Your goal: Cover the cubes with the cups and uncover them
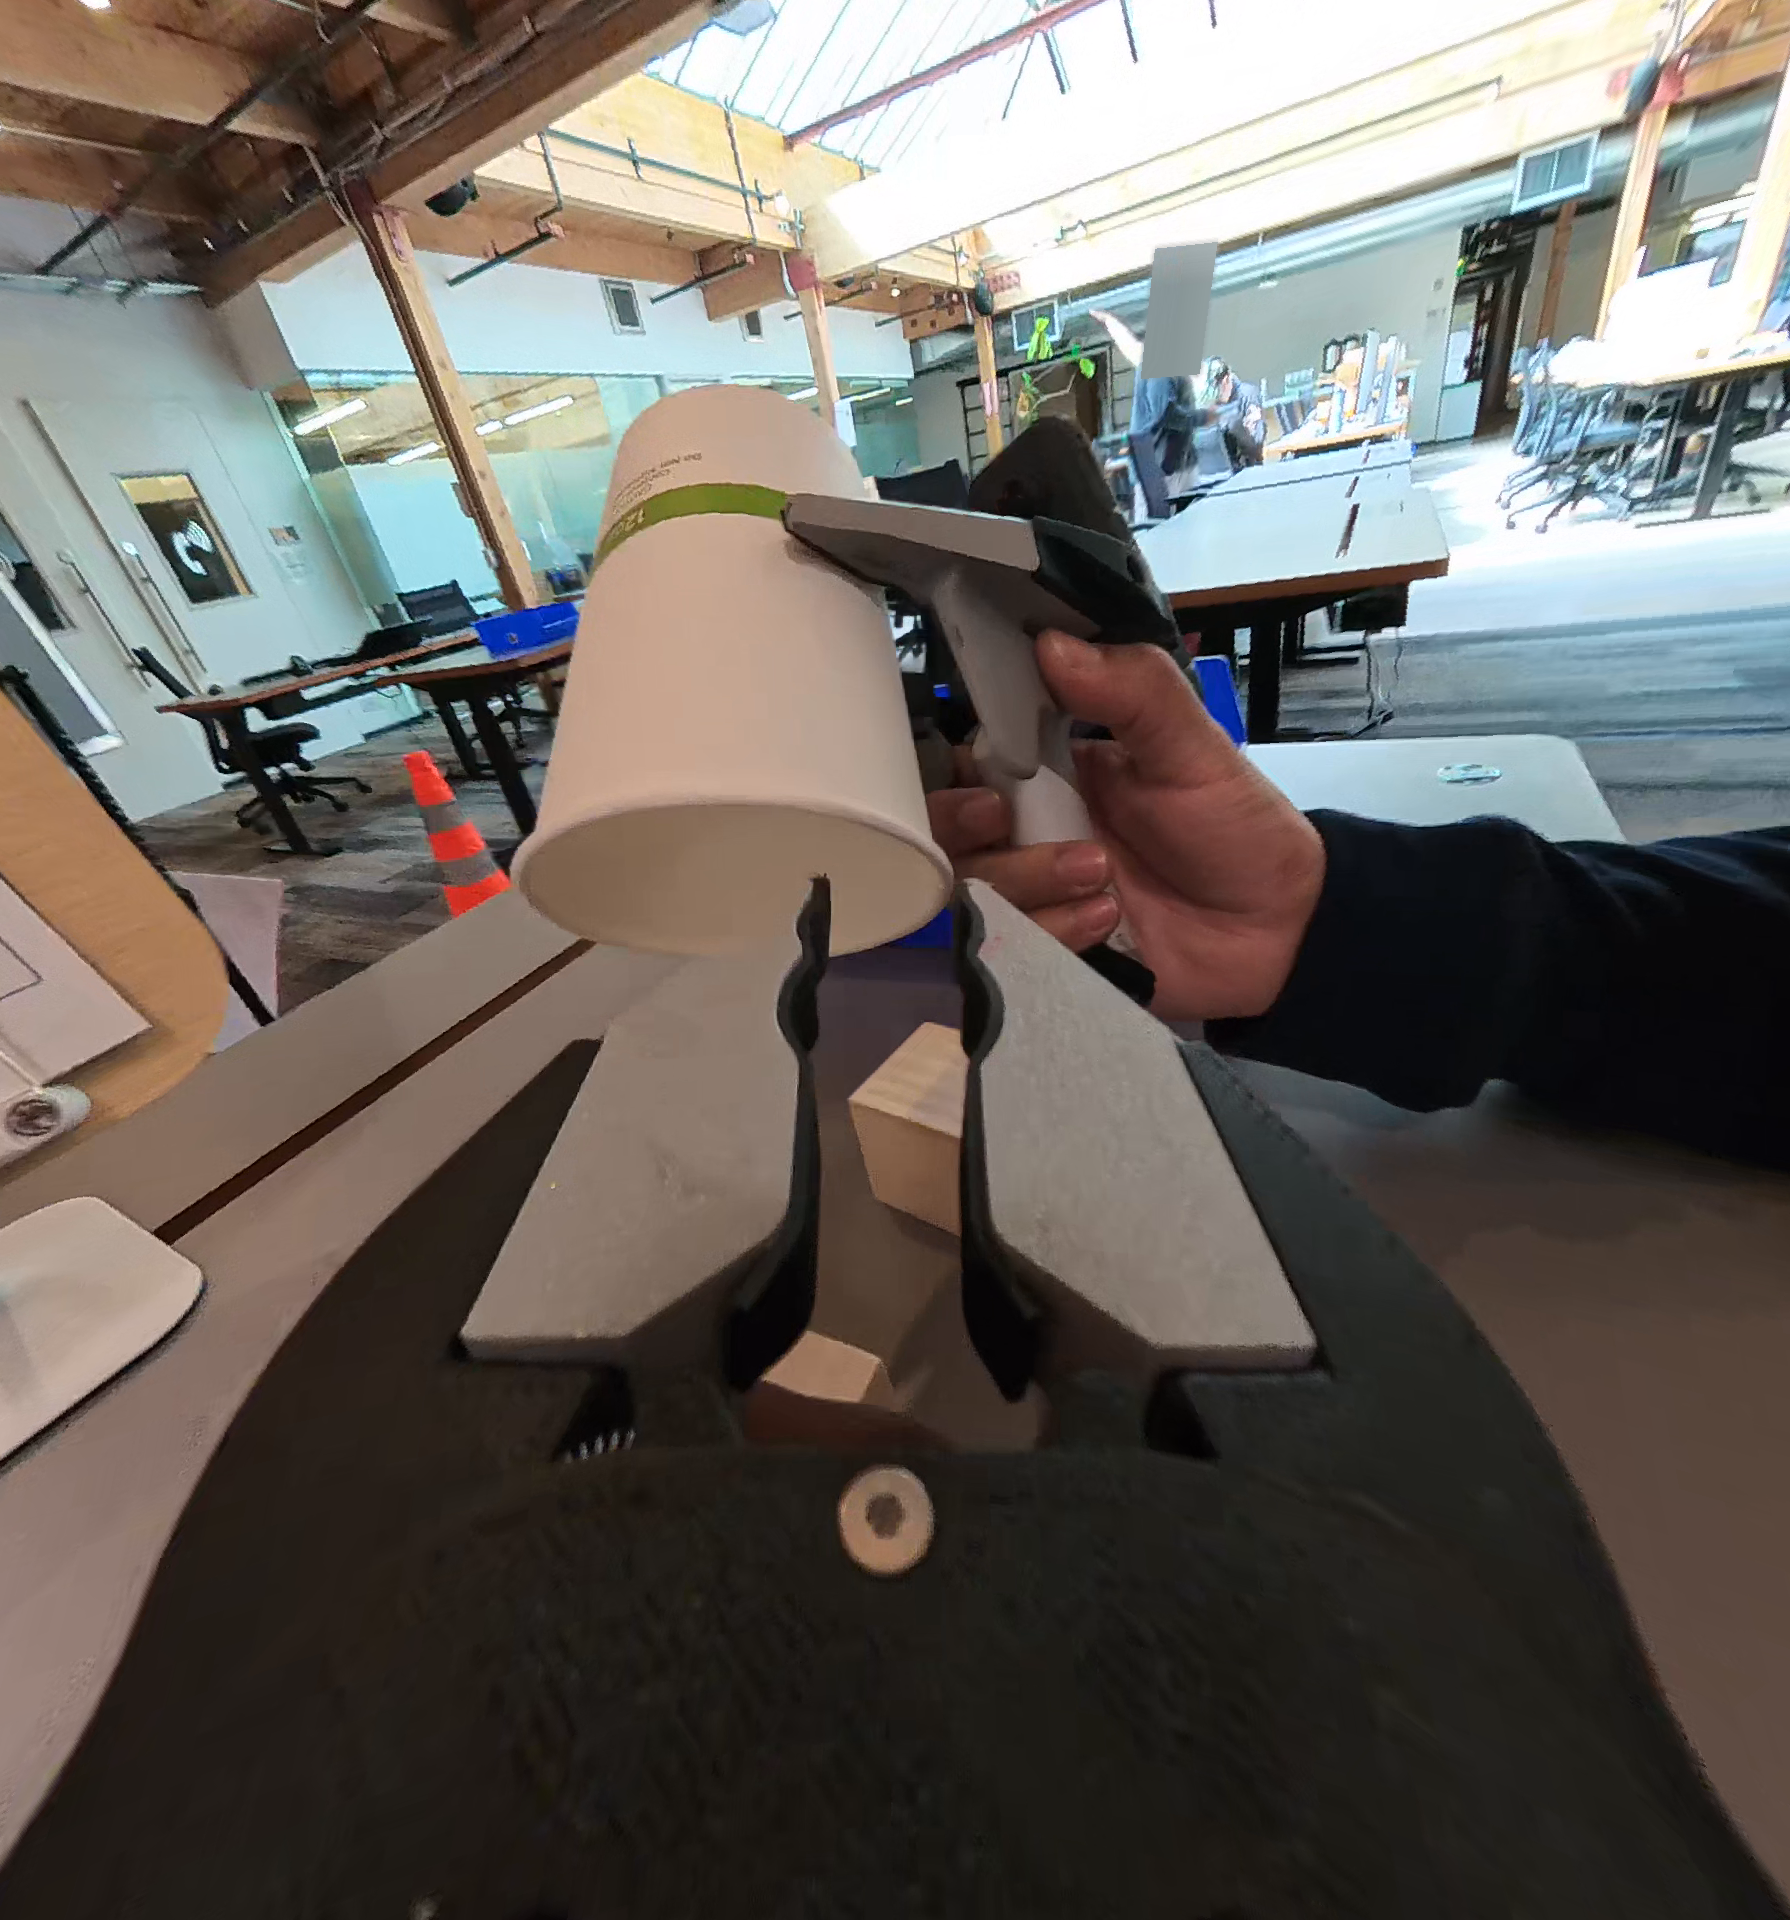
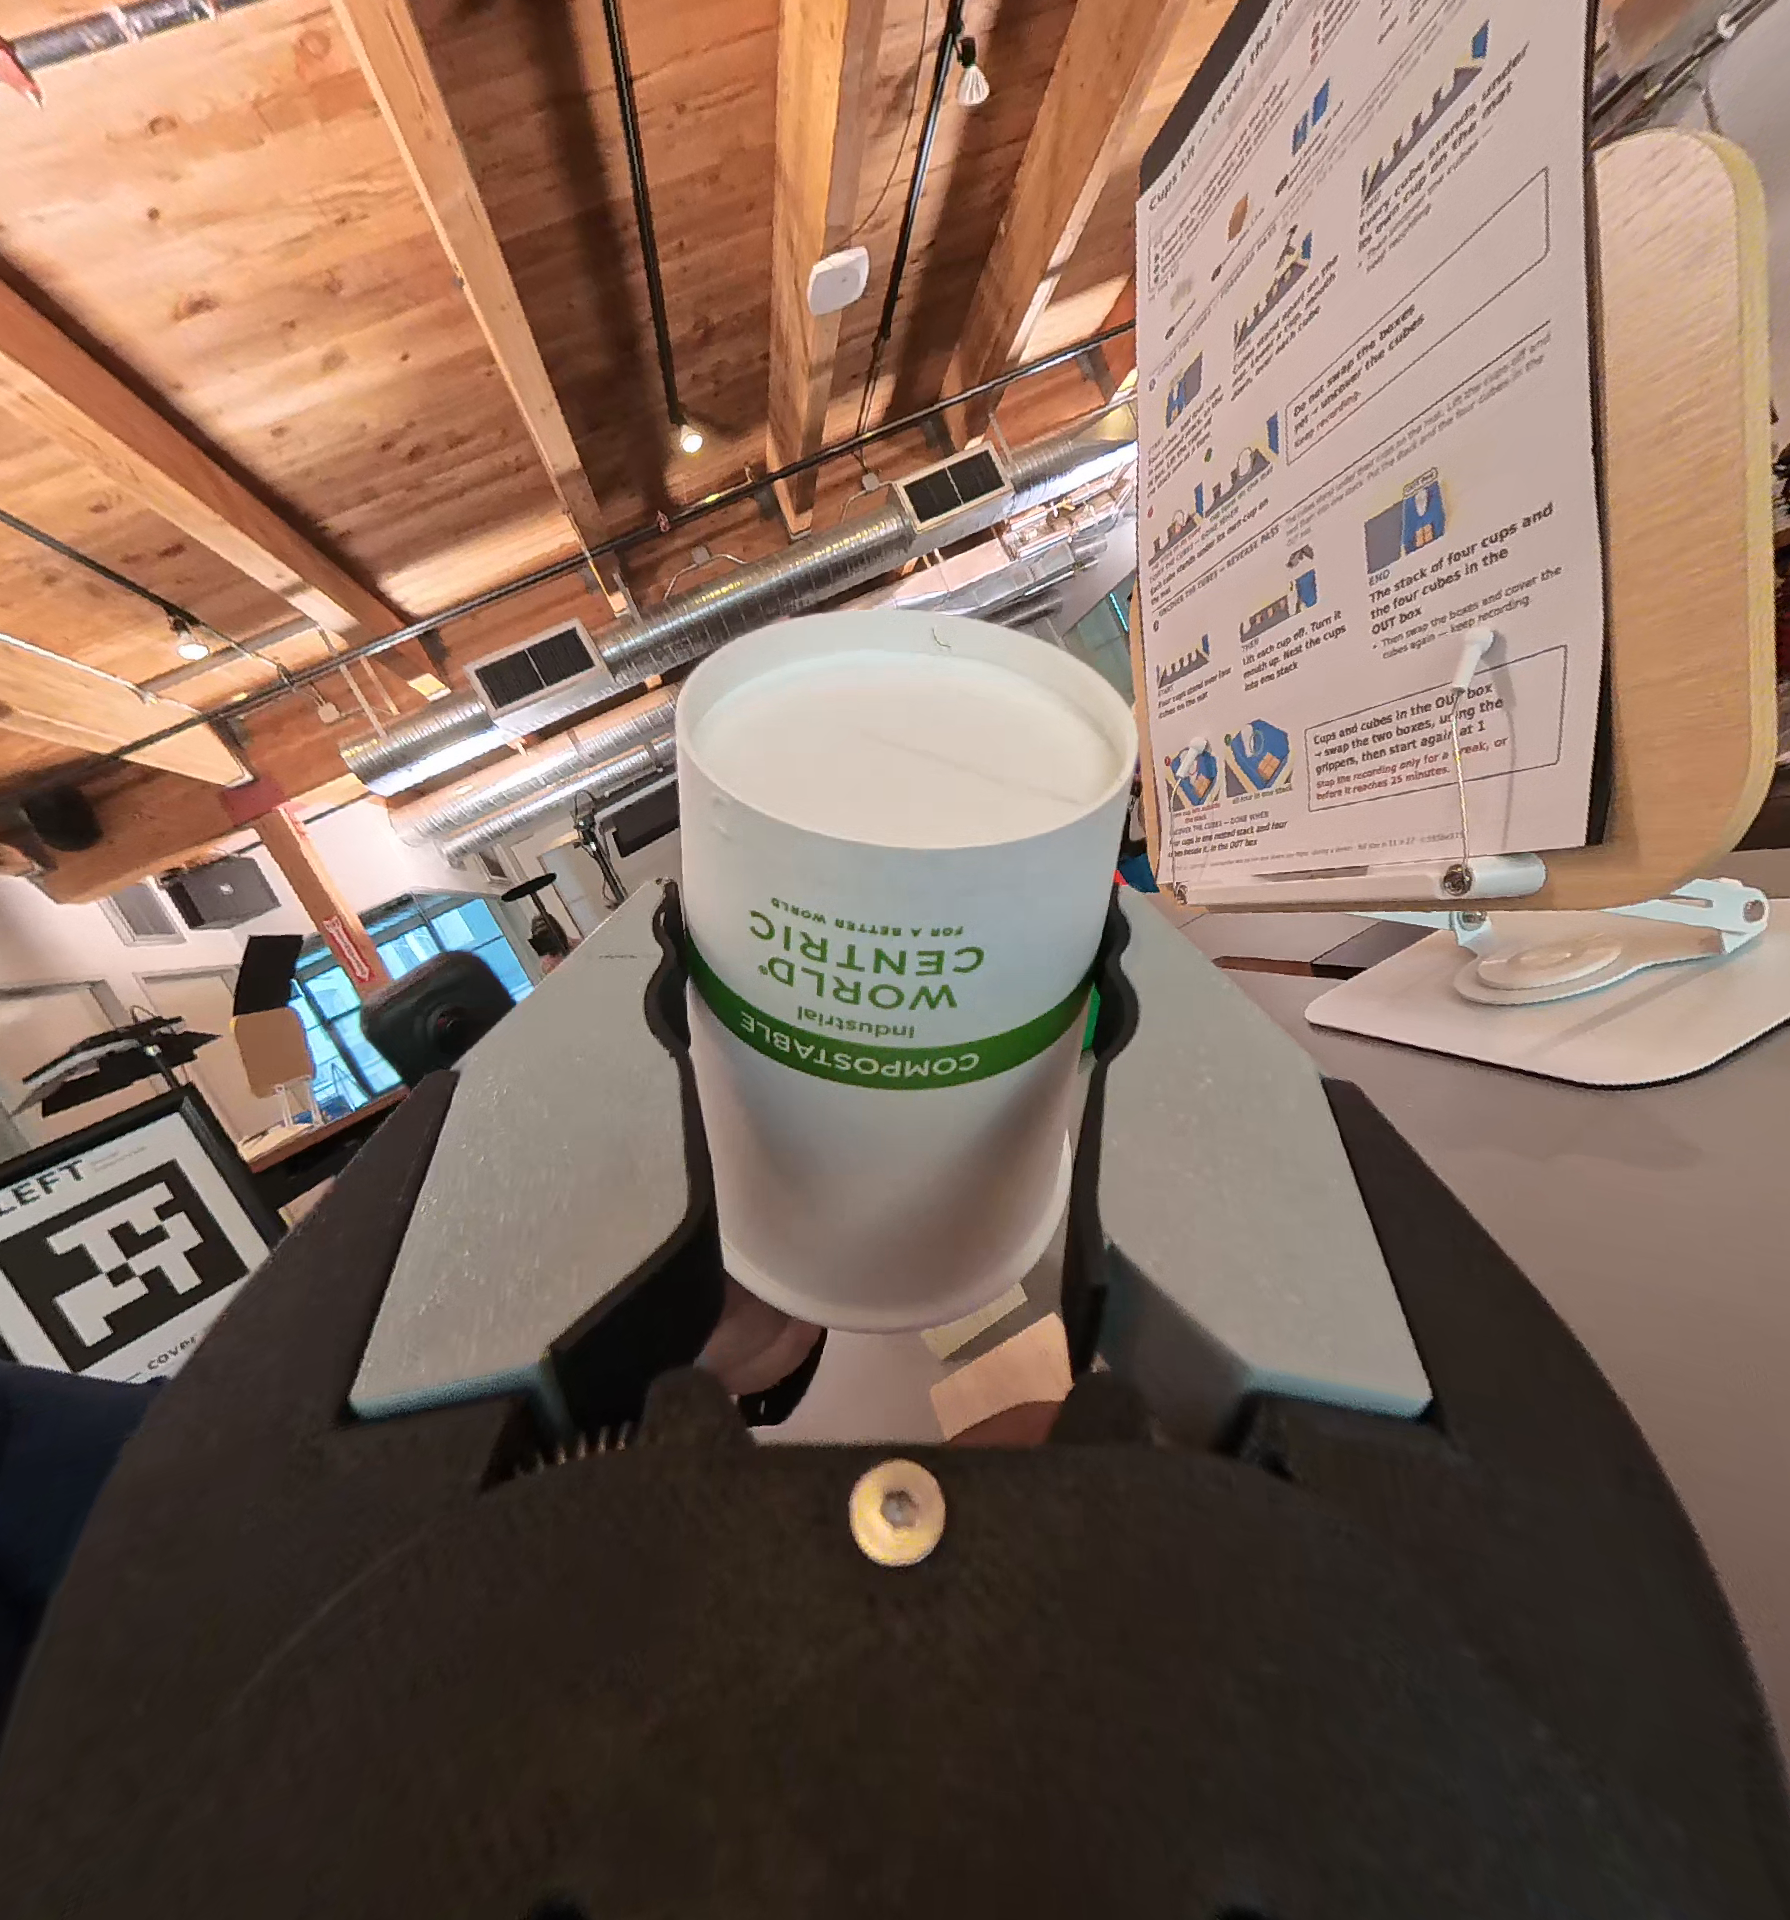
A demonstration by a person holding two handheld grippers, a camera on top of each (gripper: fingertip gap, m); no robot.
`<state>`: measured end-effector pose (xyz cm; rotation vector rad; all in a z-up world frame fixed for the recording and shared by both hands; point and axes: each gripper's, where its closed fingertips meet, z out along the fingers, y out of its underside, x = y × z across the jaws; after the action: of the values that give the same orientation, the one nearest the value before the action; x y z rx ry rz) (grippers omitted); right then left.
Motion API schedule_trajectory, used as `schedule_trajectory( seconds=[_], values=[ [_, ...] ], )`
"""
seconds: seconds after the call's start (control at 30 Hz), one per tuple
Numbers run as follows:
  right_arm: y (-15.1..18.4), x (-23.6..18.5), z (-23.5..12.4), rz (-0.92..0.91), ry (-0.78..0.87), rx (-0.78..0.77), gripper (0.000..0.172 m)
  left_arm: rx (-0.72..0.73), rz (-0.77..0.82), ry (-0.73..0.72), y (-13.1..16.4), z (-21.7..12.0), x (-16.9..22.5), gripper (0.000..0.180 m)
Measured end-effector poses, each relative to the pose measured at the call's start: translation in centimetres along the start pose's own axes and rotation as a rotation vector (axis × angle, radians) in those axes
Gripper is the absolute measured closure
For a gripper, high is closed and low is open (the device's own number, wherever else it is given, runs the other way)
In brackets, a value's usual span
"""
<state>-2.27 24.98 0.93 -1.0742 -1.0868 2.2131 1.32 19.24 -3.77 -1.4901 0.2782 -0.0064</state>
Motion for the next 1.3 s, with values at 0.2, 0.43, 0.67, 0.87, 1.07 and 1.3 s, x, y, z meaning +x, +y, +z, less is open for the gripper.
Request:
schedule_trajectory(
  seconds=[0.2,0.43,0.67,0.87,1.07,1.3],
  values=[
    [0.7,-0.8,0.4,-0.046,-0.016,-0.034,0.095,0.105,-0.217,0.037,-1.4,-0.5,-0.7,0.166],
    [0.9,-0.8,0.3,-0.101,-0.012,-0.049,0.095,0.113,-0.401,0.115,-1.4,-0.6,-1.0,0.176],
    [1.1,-0.9,0.5,-0.077,-0.027,-0.052,0.093,0.063,-0.398,0.162,-0.6,-0.2,0.0,0.179],
    [1.3,-0.6,0.5,-0.066,-0.028,-0.055,0.092,0.049,-0.41,0.174,-0.3,0.0,0.2,0.179],
    [1.5,0.3,0.8,-0.03,0.023,-0.05,0.088,-0.007,-0.295,0.111,1.0,0.5,0.2,0.179],
    [1.7,0.8,0.8,-0.007,0.032,-0.056,0.082,-0.074,-0.044,-0.007,2.2,1.1,0.4,0.178]
  ],
)
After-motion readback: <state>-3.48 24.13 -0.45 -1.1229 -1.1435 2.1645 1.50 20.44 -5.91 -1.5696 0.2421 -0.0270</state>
